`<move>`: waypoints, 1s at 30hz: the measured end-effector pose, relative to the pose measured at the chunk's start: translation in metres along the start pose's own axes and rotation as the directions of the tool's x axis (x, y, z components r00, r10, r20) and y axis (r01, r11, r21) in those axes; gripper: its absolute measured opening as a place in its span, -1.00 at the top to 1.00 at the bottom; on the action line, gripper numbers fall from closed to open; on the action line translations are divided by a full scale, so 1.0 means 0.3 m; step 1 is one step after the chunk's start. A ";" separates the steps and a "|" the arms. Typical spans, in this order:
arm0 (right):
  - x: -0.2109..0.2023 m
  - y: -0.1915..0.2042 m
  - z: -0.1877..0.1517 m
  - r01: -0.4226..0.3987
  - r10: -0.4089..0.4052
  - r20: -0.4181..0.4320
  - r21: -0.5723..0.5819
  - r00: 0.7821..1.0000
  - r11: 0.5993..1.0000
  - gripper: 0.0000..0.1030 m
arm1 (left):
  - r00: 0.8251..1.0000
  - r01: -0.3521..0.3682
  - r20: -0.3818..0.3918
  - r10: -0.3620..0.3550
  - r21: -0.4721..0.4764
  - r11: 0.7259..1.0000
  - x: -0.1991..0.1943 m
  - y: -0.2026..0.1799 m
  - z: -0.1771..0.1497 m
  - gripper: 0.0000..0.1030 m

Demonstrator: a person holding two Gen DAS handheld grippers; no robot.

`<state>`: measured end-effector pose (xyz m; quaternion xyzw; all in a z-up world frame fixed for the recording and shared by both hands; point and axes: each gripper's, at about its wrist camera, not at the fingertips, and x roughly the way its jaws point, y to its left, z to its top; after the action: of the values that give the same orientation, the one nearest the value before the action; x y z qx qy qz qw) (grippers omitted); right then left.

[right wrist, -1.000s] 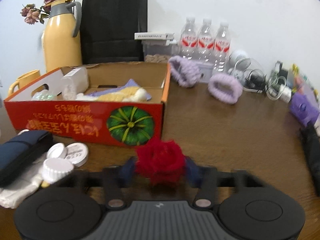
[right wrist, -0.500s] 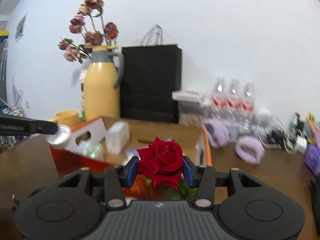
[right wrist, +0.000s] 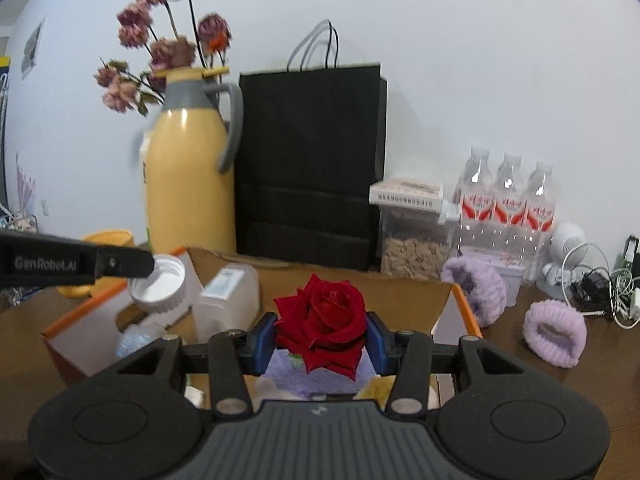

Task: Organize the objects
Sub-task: 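Drop the red rose into the box with the right gripper while the left drops the cap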

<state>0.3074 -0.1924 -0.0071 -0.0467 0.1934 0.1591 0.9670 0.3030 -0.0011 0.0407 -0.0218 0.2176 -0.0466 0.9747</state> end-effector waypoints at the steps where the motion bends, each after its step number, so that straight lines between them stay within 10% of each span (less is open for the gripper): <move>1: 0.011 -0.006 -0.006 0.000 0.000 -0.007 0.004 1.000 1.000 0.12 | 1.000 0.002 -0.005 -0.002 0.007 1.000 0.014 -0.001 -0.004 0.92; 7: 0.048 -0.027 -0.035 -0.003 0.004 -0.055 0.022 0.998 1.000 -0.21 | 1.000 -0.020 -0.005 0.020 0.008 1.000 0.042 0.002 -0.034 0.74; 11: 0.026 -0.029 -0.041 0.018 -0.018 -0.036 0.018 0.999 1.000 -1.00 | 0.996 -0.080 0.035 0.081 -0.020 0.997 0.033 0.008 -0.035 -0.97; 30: -0.038 -0.021 -0.031 0.060 -0.060 -0.005 -0.017 0.998 0.998 -1.00 | 0.993 -0.092 0.076 0.094 -0.026 0.995 -0.026 -0.012 -0.048 -1.00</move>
<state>0.2962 -0.2032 -0.0111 -0.0609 0.1931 0.1316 0.9704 0.2895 -0.0044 0.0311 -0.0245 0.1809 0.0023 0.9832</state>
